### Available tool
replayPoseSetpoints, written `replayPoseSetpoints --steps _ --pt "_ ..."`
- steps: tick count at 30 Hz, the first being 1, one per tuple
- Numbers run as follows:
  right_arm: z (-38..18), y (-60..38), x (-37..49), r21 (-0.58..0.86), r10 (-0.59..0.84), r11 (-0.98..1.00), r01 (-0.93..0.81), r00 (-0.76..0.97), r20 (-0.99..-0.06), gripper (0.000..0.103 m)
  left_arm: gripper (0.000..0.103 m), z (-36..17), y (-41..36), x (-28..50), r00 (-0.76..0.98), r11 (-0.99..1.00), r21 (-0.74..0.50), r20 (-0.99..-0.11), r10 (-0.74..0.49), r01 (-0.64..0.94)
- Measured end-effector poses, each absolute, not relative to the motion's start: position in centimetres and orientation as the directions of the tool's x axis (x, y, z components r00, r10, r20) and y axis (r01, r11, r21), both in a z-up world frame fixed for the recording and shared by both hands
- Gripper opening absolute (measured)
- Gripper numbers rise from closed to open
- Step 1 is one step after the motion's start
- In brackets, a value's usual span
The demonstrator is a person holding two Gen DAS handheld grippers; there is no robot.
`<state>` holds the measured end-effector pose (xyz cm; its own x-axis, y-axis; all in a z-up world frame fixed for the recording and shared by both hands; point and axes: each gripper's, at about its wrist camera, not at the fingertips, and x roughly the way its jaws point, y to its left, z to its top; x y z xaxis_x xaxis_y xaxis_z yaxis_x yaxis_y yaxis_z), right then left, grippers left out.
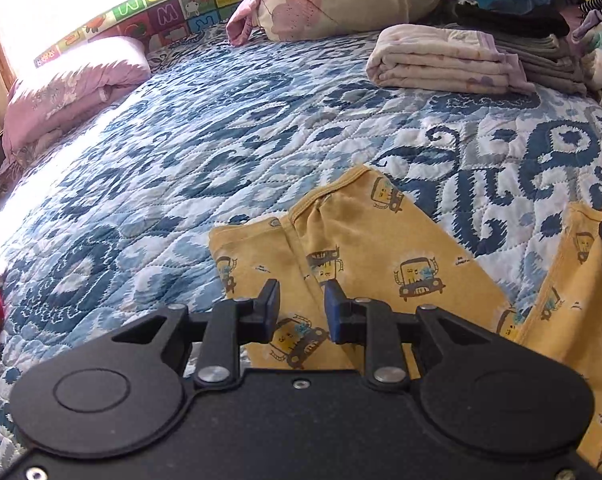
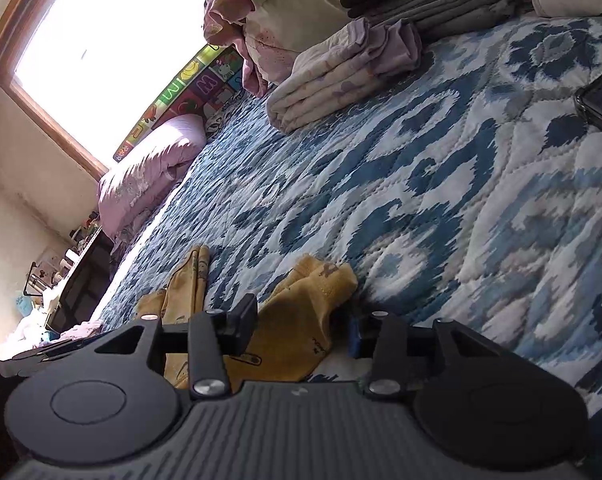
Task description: Fold clothes
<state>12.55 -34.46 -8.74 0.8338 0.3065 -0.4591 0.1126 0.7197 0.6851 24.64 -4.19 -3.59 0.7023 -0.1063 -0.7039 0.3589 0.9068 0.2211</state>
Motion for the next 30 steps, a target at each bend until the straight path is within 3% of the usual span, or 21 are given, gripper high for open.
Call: replayPoseSetpoints --steps 5,7,12,15,18,22,26,30 --pt "-8.5 -34.3 12.9 0.686 0.317 0.721 0.1 0.833 -0.454 0.056 0.019 -4.8 -2.8 26.8 0.652 0.945 0.098 -0.745 -0.139 0.313" --pt "-8.6 -34.4 13.0 0.693 0.322 0.714 0.098 0.833 -0.45 0.058 0.002 -4.6 -2.4 26.9 0.651 0.954 0.038 -0.739 -0.174 0.297" --pt "-8.6 -34.6 13.1 0.707 0.331 0.701 0.099 0.833 -0.444 0.058 0.0 -2.5 0.3 25.7 0.717 0.947 -0.236 -0.619 -0.32 0.219" --pt "-8.7 -34.7 13.0 0.713 0.335 0.695 0.098 0.833 -0.441 0.058 0.0 -2.8 -0.6 26.4 0.716 0.968 -0.149 -0.652 -0.248 0.2" --pt "-8.7 -34.7 13.0 0.711 0.336 0.696 0.097 0.832 -0.442 0.058 0.011 -2.8 -1.2 27.0 0.706 0.97 -0.12 -0.667 -0.238 0.213" --pt "-8.7 -34.6 13.0 0.715 0.335 0.692 0.1 0.833 -0.441 0.058 0.011 -2.3 -0.7 27.1 0.728 0.973 -0.122 -0.647 -0.226 0.194" --pt "-8.6 -34.6 13.0 0.714 0.336 0.694 0.099 0.832 -0.441 0.058 0.011 -4.0 -1.3 28.3 0.695 0.98 -0.072 -0.696 -0.181 0.184" --pt "-8.6 -34.7 13.1 0.713 0.335 0.694 0.099 0.832 -0.441 0.058 0.011 -4.0 -1.5 28.3 0.679 0.966 -0.109 -0.693 -0.242 0.233"
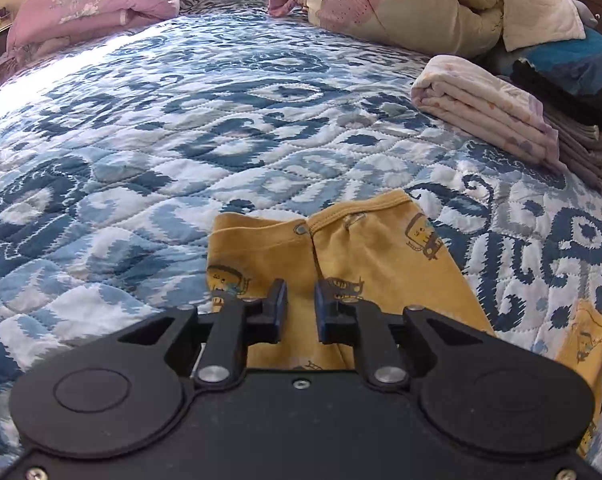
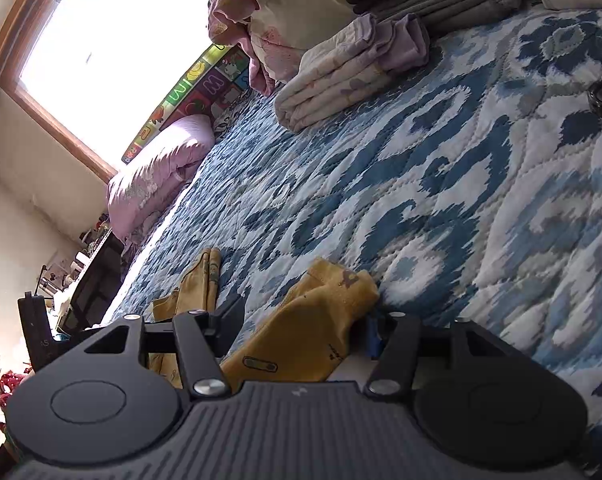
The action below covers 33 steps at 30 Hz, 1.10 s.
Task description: Fold clothes
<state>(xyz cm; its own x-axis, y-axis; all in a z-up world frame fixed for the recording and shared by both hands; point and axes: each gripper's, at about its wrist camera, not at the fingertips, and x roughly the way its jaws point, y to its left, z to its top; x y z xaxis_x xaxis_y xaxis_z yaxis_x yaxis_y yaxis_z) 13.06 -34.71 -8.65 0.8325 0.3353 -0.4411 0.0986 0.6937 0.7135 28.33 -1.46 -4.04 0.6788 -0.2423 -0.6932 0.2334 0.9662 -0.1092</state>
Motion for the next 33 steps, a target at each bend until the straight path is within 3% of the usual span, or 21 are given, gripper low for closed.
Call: replayPoseSetpoints --steps 5,8,13,16,18,20,21,27,29,31,33 --pt "-8.7 -35.0 13.1 0.721 0.338 0.685 0.104 0.831 -0.442 0.056 0.011 -1.8 0.6 24.4 0.742 0.977 -0.127 -0.635 -0.215 0.174" --pt "-8.8 -35.3 13.0 0.729 0.338 0.675 0.116 0.83 -0.444 0.049 0.011 -1.7 1.1 20.7 0.749 0.975 -0.138 -0.624 -0.224 0.177" --pt "-9.1 -35.7 12.8 0.725 0.331 0.677 0.125 0.828 -0.452 0.028 0.011 -5.4 -1.1 18.7 0.672 0.961 -0.121 -0.692 -0.262 0.25" --pt "-9.1 -35.7 12.5 0.714 0.317 0.689 0.126 0.833 -0.453 0.016 0.011 -4.8 -1.7 17.1 0.711 0.963 -0.081 -0.66 -0.245 0.256" --pt "-9.2 -35.9 12.2 0.72 0.314 0.682 0.131 0.837 -0.449 0.016 0.014 -4.2 -1.9 15.1 0.741 0.961 -0.065 -0.623 -0.249 0.268" --pt "-9.1 -35.9 12.0 0.718 0.308 0.684 0.133 0.839 -0.449 0.016 0.024 -5.2 -2.3 14.9 0.723 0.958 -0.051 -0.646 -0.247 0.281" --pt "-9.1 -35.8 12.0 0.714 0.306 0.689 0.129 0.84 -0.448 0.016 0.024 -5.8 -2.3 15.0 0.705 0.955 -0.054 -0.663 -0.251 0.29" --pt "-9.2 -36.1 11.1 0.74 0.288 0.657 0.143 0.86 -0.421 0.019 0.025 -1.9 -0.9 10.4 0.764 0.944 -0.057 -0.573 -0.298 0.326" --pt "-9.5 -36.3 10.9 0.76 0.289 0.633 0.149 0.865 -0.411 0.026 0.025 -1.1 -0.8 8.1 0.758 0.931 -0.045 -0.567 -0.322 0.361" --pt "-9.6 -36.2 10.9 0.764 0.283 0.629 0.143 0.873 -0.397 0.033 0.026 -1.6 -1.7 5.7 0.739 0.912 -0.003 -0.584 -0.335 0.411" --pt "-9.6 -35.9 11.0 0.747 0.273 0.651 0.136 0.876 -0.398 0.03 0.027 -2.5 -2.7 3.3 0.728 0.881 0.084 -0.602 -0.327 0.466"
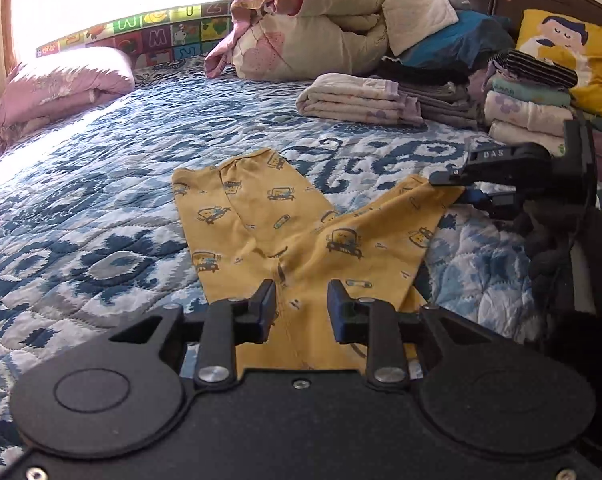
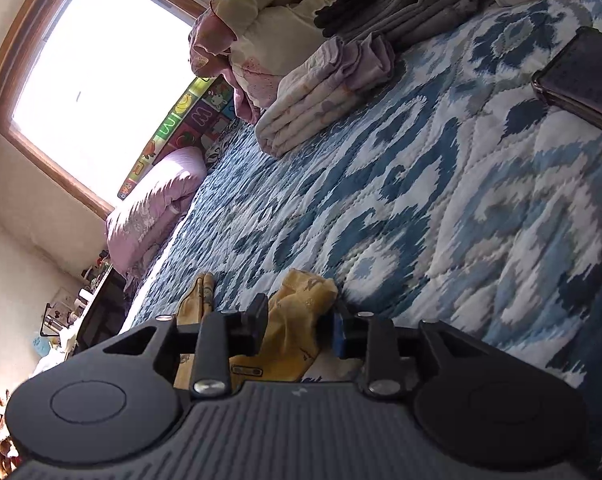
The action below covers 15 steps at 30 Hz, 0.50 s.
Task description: Fold clothes
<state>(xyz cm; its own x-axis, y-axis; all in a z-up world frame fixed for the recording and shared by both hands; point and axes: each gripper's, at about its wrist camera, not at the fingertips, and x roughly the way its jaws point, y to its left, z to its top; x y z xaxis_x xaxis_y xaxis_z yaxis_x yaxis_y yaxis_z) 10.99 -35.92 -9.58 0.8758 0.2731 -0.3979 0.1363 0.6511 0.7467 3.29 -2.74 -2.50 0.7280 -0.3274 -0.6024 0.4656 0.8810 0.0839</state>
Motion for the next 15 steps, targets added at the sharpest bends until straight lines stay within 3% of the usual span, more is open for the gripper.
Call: replayPoseSetpoints --steps 3,8,11,12,15 --pt "-9.8 -36.1 11.2 0.765 0.297 0.627 0.146 0.864 -0.408 0.016 0.037 -4.4 -4.0 0.3 0.713 0.79 0.25 -0.632 -0.304 0.559" --pt "-8.5 -36.3 11.4 0.791 0.316 0.587 0.172 0.851 -0.419 0.013 0.04 -6.9 -5.0 -1.4 0.742 0.699 0.42 -0.626 -0.238 0.579" --pt "-6.9 -36.2 11.5 0.811 0.322 0.559 0.172 0.856 -0.404 0.01 0.029 -7.8 -5.2 -1.1 0.763 0.679 0.469 -0.61 -0.213 0.565" --pt "-6.2 -36.0 11.5 0.814 0.325 0.558 0.164 0.859 -0.396 0.007 0.018 -7.8 -4.9 -0.8 0.764 0.688 0.461 -0.608 -0.215 0.56" --pt "-3.7 -35.4 12.1 0.81 0.318 0.566 0.156 0.865 -0.389 0.006 0.007 -7.2 -3.8 -0.1 0.743 0.731 0.379 -0.618 -0.257 0.568"
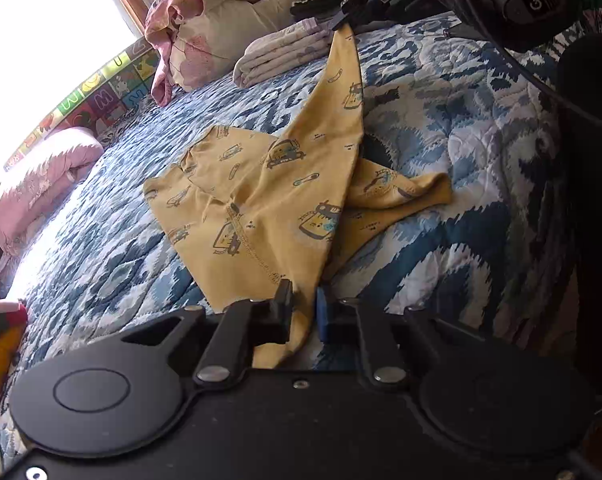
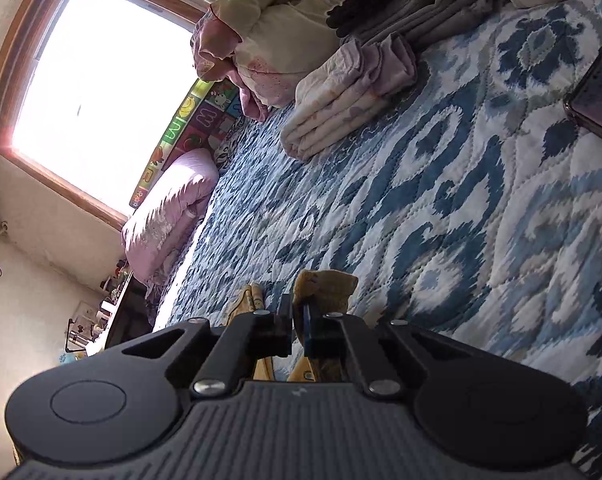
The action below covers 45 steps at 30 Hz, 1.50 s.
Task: Fold clothes
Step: 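Grasp the garment edge with the left tool and fold it lengthwise over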
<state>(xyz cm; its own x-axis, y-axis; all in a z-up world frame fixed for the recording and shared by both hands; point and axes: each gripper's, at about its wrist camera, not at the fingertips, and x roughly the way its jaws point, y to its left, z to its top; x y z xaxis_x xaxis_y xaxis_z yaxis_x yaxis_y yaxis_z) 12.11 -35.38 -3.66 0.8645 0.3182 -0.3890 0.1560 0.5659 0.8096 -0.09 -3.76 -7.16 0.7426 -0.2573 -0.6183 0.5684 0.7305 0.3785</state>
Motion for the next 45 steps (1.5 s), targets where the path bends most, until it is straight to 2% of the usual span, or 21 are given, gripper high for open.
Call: replayPoseSetpoints --steps 6,18,24,35,38,40,45 --pt "0.2 -32.9 15.0 0.758 0.284 0.631 0.165 0.86 -0.424 0.006 0.005 -5.9 -0.3 1.4 0.667 0.826 0.073 -0.632 -0.395 0.559" --pt "2.6 -21.8 24.1 0.6 0.291 0.793 0.105 0.8 -0.525 0.004 0.004 -6.2 3.8 3.8 0.572 0.83 -0.329 -0.607 -0.551 0.451" --pt "1.9 -15.7 28.2 0.497 0.299 0.866 0.05 0.744 -0.597 0.004 0.004 -6.4 5.0 4.7 0.551 0.816 -0.423 -0.602 -0.578 0.394" --pt "-0.3 -8.7 32.2 0.335 0.268 0.942 -0.029 0.665 -0.697 0.004 0.004 -6.8 6.3 5.5 0.538 0.811 -0.481 -0.61 -0.582 0.332" --pt "-0.5 -8.3 32.7 0.327 0.283 0.944 -0.053 0.64 -0.714 0.016 0.008 -6.6 6.7 5.5 0.543 0.806 -0.495 -0.6 -0.587 0.325" --pt "0.6 -9.0 32.0 0.344 0.304 0.936 -0.077 0.672 -0.676 0.041 0.018 -6.5 7.0 5.4 0.549 0.801 -0.506 -0.59 -0.592 0.32" --pt "4.2 -12.7 28.5 0.352 0.346 0.923 -0.157 0.739 -0.578 0.044 0.02 -6.3 7.2 5.4 0.556 0.801 -0.517 -0.587 -0.589 0.302"
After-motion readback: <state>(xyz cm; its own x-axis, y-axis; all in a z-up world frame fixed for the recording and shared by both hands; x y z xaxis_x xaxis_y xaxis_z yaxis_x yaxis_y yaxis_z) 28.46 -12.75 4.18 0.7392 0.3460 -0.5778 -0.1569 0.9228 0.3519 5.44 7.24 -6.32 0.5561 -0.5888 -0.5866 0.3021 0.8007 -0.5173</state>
